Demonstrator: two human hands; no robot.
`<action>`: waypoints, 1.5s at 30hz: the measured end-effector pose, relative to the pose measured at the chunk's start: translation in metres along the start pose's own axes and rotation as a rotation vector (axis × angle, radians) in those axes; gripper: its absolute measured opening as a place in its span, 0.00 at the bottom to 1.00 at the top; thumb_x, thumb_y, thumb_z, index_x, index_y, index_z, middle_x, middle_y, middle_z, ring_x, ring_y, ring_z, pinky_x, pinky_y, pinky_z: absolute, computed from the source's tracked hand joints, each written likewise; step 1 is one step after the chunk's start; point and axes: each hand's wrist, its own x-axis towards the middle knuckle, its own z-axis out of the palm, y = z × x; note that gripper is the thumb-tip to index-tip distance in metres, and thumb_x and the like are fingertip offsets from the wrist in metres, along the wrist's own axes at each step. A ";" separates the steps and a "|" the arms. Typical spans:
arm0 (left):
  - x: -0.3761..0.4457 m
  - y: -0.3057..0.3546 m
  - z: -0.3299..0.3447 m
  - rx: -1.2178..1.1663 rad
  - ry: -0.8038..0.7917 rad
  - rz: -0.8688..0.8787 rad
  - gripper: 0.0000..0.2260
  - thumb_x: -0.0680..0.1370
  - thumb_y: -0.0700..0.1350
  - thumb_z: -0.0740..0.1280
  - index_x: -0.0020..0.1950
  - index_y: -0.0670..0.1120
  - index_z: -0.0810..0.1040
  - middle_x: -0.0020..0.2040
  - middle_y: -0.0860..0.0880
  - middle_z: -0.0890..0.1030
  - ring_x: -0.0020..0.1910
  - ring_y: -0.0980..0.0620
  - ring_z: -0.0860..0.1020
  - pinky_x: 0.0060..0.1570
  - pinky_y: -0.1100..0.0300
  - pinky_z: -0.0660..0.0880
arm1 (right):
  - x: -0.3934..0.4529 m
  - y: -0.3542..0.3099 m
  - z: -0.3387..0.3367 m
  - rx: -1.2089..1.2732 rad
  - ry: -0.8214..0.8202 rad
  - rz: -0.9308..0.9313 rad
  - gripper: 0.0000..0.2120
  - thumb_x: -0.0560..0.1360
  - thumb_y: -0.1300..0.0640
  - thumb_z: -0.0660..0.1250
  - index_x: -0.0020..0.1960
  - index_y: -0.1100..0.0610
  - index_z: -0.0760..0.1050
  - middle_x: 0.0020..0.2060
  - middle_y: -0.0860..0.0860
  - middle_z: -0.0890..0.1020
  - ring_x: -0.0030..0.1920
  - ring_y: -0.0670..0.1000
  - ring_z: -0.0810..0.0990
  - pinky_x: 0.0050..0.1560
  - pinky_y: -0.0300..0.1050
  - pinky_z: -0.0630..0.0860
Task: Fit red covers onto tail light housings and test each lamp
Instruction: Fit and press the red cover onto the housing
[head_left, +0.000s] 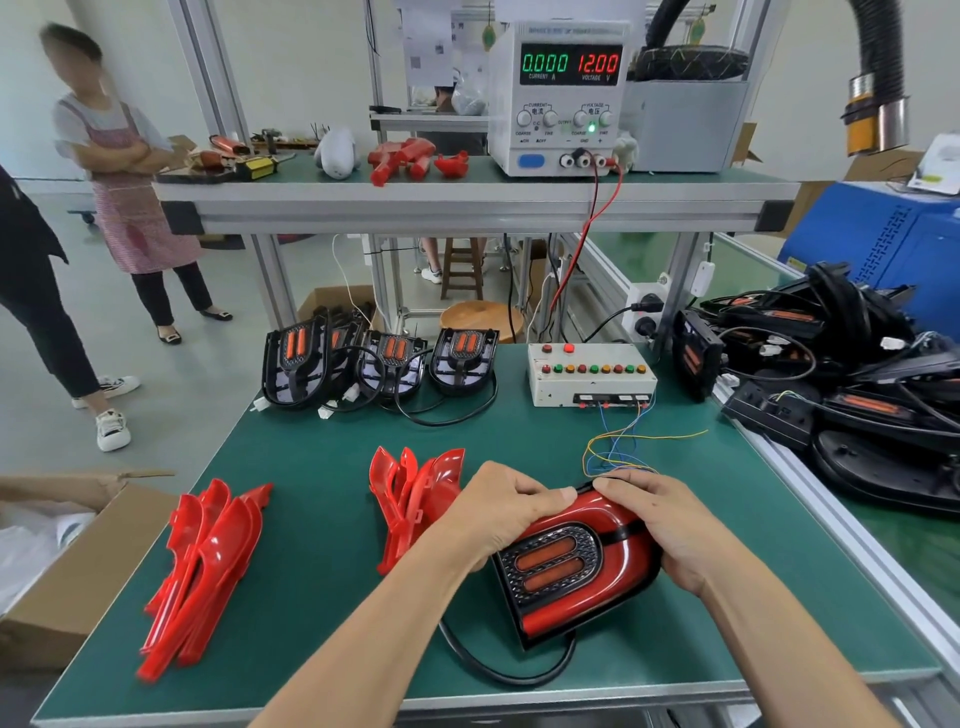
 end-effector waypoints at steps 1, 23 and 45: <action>0.000 0.000 0.000 -0.007 0.002 -0.002 0.14 0.73 0.58 0.77 0.44 0.47 0.89 0.40 0.47 0.88 0.36 0.53 0.84 0.45 0.58 0.82 | 0.000 0.000 0.000 0.002 0.001 0.001 0.03 0.74 0.57 0.75 0.44 0.57 0.86 0.43 0.60 0.87 0.42 0.57 0.84 0.53 0.57 0.81; 0.004 0.002 -0.005 -0.044 -0.056 -0.072 0.13 0.72 0.56 0.79 0.45 0.47 0.88 0.43 0.48 0.88 0.39 0.54 0.84 0.45 0.60 0.80 | 0.001 -0.005 -0.001 -0.005 -0.027 0.011 0.04 0.76 0.60 0.72 0.48 0.60 0.84 0.42 0.60 0.85 0.43 0.57 0.83 0.55 0.56 0.79; 0.002 0.000 -0.005 -0.055 -0.033 -0.036 0.13 0.73 0.57 0.77 0.45 0.47 0.89 0.41 0.47 0.88 0.38 0.54 0.85 0.41 0.62 0.79 | 0.002 -0.004 0.003 0.015 -0.002 0.011 0.05 0.75 0.58 0.74 0.45 0.60 0.84 0.40 0.60 0.86 0.39 0.56 0.83 0.46 0.51 0.81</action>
